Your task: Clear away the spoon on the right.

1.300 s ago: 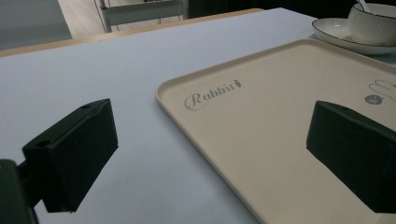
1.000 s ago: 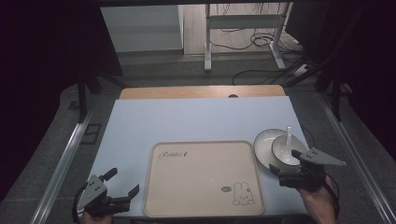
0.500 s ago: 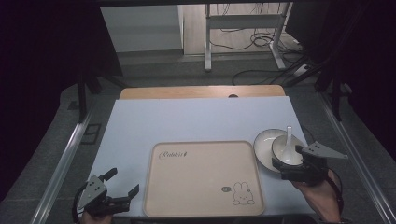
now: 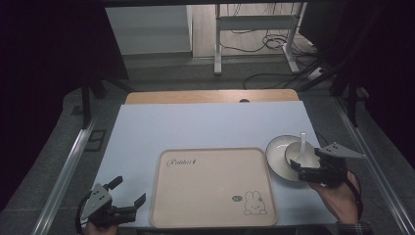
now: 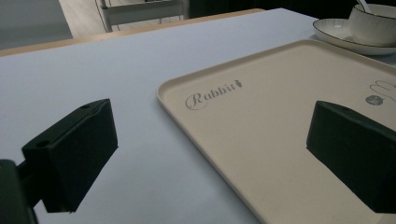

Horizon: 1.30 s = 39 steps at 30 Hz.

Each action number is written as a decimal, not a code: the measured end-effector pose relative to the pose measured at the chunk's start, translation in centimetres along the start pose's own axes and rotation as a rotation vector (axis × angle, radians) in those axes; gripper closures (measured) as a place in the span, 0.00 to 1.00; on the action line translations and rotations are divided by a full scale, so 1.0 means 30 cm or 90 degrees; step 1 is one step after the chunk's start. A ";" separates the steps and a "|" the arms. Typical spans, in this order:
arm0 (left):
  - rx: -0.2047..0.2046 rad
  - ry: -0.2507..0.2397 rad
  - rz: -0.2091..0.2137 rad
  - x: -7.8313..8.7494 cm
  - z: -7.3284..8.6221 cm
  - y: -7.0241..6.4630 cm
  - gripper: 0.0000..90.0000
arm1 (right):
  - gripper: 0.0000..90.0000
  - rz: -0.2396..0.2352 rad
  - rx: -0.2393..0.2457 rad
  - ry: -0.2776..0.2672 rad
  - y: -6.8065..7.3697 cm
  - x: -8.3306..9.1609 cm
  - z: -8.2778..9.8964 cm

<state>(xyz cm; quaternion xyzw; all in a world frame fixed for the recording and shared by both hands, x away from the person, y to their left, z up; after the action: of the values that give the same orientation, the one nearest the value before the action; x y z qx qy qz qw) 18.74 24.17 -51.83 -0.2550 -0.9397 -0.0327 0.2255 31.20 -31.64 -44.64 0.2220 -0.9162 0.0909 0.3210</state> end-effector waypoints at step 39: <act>0.000 0.001 0.000 0.000 0.001 0.001 0.02 | 0.51 0.066 -0.012 0.114 -0.136 -0.146 -0.005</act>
<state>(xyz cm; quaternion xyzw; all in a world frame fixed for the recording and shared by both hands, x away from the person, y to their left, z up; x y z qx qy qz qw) 18.74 24.18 -51.85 -0.2549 -0.9396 -0.0333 0.2261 36.20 -33.68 -47.18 0.1619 -0.8950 0.1186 0.3985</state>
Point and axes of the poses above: each handheld gripper's, and its own axes: x roughly backward along the jaws, z roughly out of its underside, y roughly to its left, the point moved 3 cm from there along -x, roughly forward along the jaws, and after that the axes turned 6 degrees about y, right-handed, at the moved point
